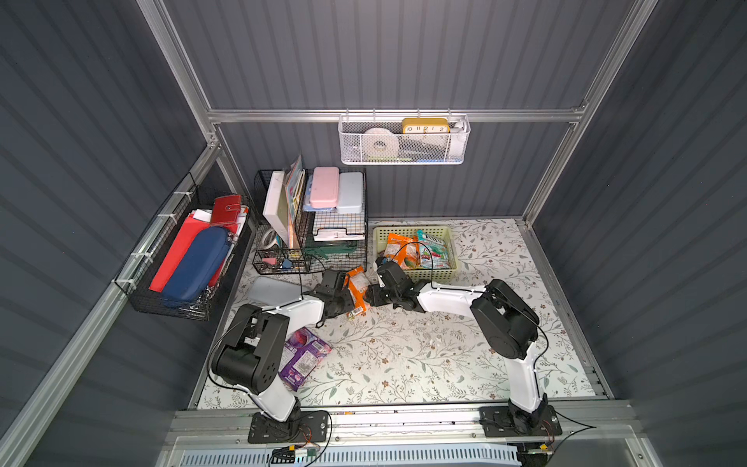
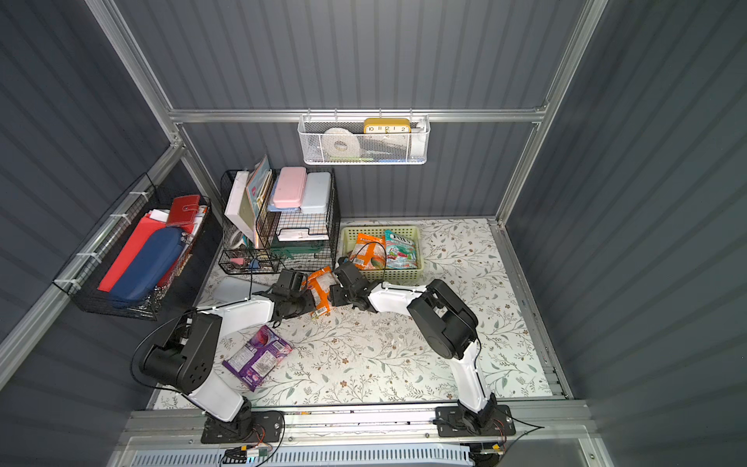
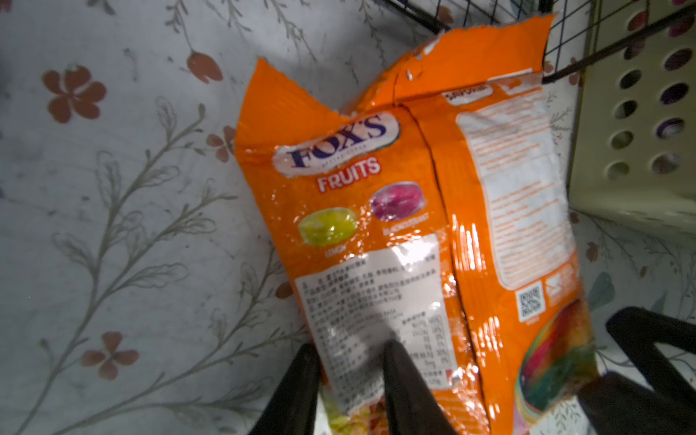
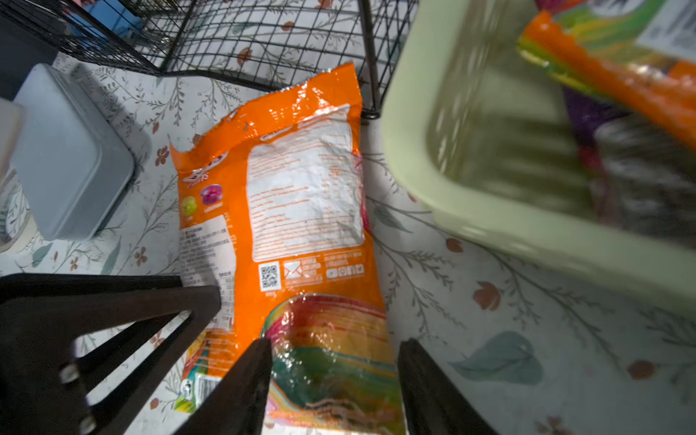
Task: Put the candies in the basket
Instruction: Pick up the candy at the center of the board, then place the candy in the basket.
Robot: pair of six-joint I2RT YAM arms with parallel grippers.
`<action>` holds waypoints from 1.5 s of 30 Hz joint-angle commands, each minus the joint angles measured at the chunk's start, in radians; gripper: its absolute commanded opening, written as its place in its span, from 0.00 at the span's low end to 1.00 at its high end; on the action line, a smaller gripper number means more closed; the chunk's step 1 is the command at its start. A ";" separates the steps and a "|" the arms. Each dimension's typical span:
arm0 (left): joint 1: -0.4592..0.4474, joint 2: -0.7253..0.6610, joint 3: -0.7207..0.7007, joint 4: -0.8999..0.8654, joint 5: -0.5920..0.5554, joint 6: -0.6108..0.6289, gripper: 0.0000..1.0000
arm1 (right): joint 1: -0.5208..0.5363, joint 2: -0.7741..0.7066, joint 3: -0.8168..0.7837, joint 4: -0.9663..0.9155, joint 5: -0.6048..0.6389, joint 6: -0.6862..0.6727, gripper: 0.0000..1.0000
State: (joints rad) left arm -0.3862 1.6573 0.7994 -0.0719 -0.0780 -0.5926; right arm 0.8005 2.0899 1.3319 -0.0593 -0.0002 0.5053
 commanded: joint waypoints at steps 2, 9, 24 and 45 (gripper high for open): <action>-0.003 0.031 -0.054 -0.158 0.032 0.001 0.34 | 0.000 0.047 0.008 0.007 -0.041 0.021 0.59; -0.003 0.042 -0.054 -0.152 0.047 -0.002 0.33 | 0.000 0.039 -0.023 0.069 -0.108 0.020 0.32; -0.003 -0.239 -0.048 -0.234 0.108 -0.038 0.46 | 0.039 -0.341 -0.181 0.039 -0.144 -0.102 0.00; -0.003 -0.423 0.020 -0.511 -0.159 -0.097 0.84 | -0.199 -0.423 -0.007 -0.005 -0.020 -0.163 0.00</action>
State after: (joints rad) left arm -0.3874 1.2205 0.8219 -0.5209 -0.1658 -0.6548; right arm 0.6426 1.6051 1.2697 -0.1101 0.0101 0.3595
